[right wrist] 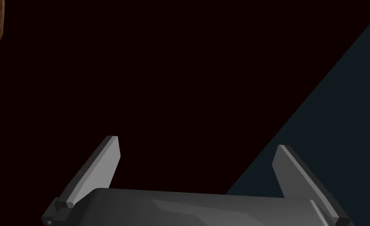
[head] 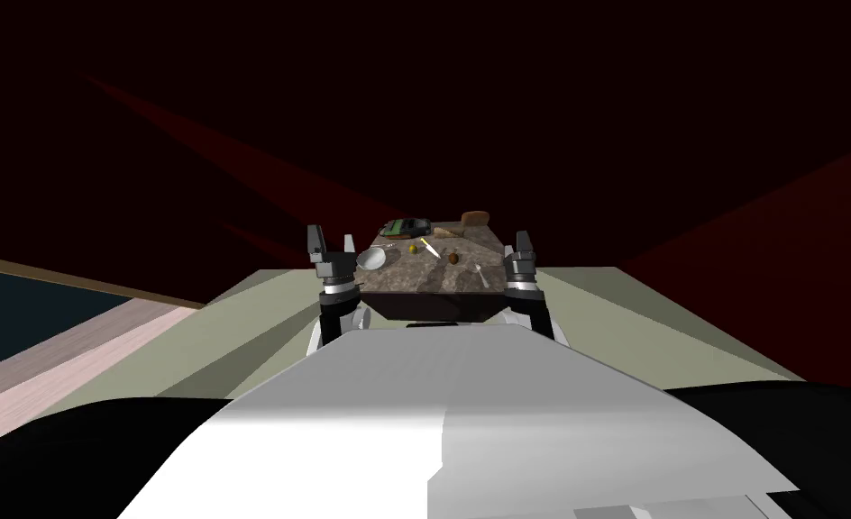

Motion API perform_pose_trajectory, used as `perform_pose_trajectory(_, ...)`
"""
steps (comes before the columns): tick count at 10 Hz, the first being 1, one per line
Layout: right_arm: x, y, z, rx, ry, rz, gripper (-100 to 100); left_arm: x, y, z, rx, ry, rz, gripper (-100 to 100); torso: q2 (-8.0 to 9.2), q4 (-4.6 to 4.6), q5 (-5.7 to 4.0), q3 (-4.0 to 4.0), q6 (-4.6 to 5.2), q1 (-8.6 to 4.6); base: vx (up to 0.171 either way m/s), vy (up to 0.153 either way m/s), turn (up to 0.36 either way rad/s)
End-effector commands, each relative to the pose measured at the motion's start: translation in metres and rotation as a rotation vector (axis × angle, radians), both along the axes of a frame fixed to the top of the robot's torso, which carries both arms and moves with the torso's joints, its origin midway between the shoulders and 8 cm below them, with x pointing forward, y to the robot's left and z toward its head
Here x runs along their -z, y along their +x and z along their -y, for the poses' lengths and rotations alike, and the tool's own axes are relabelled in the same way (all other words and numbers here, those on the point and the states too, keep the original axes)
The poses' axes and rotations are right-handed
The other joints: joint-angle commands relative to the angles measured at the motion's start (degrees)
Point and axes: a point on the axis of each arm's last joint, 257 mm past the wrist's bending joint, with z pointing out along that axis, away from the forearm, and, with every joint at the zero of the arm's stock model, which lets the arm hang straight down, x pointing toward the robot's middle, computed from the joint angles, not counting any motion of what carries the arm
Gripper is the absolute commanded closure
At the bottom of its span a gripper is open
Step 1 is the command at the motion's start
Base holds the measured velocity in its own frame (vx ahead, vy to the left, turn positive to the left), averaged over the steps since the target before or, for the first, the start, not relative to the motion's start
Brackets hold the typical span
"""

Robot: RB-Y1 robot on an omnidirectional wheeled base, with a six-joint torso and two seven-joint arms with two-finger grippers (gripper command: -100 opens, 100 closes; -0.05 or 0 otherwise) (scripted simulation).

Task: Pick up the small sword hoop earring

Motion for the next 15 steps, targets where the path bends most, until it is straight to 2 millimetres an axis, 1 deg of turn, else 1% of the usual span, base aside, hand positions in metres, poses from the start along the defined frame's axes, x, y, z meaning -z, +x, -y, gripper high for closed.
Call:
perform_pose_trajectory(1,0.012,0.002,0.008,0.006,-0.018,-0.044,-100,0.000,0.000,0.000,0.000,0.000,0.000,0,0.00,0.00,0.00,0.00,0.00,0.00,-0.018,-0.010,0.175)
perform_pose_trajectory(4,0.039,0.006,0.029,0.032,-0.045,-0.144,-100,0.000,0.000,0.000,0.000,0.000,0.000,0,0.15,0.03,-0.03,0.09,-0.01,-0.13,-0.043,-0.026,0.194)
perform_pose_trajectory(6,0.064,0.006,0.051,0.061,-0.065,-0.235,-100,0.000,0.000,0.000,0.000,0.000,0.000,0,0.21,0.05,-0.03,0.12,-0.02,-0.14,-0.057,-0.029,0.249)
perform_pose_trajectory(8,0.090,0.004,0.078,0.096,-0.087,-0.335,-100,0.000,0.000,0.000,0.000,0.000,0.000,0,0.26,0.06,-0.03,0.15,-0.01,-0.17,-0.076,-0.029,0.292)
perform_pose_trajectory(9,0.092,0.004,0.078,0.097,-0.085,-0.342,-100,0.000,0.000,0.000,0.000,0.000,0.000,0,0.29,0.06,-0.04,0.17,-0.01,-0.16,-0.055,-0.020,0.118)
perform_pose_trajectory(11,0.119,-0.003,0.109,0.138,-0.106,-0.449,-100,0.000,0.000,0.000,0.000,0.000,0.000,0,0.17,0.04,-0.03,0.10,-0.01,-0.15,-0.053,-0.014,0.299)
perform_pose_trajectory(12,0.122,-0.003,0.110,0.141,-0.103,-0.460,-100,0.000,0.000,0.000,0.000,0.000,0.000,0,0.19,0.04,-0.03,0.11,-0.04,-0.12,-0.042,-0.018,0.122)
perform_pose_trajectory(14,0.149,-0.014,0.144,0.187,-0.121,-0.576,-100,0.000,0.000,0.000,0.000,0.000,0.000,0,0.11,0.03,-0.03,0.07,-0.01,-0.15,-0.050,-0.010,0.288)
perform_pose_trajectory(15,0.152,-0.014,0.145,0.190,-0.119,-0.585,-100,0.000,0.000,0.000,0.000,0.000,0.000,0,0.18,0.04,-0.03,0.11,-0.02,-0.13,-0.049,-0.009,0.137)
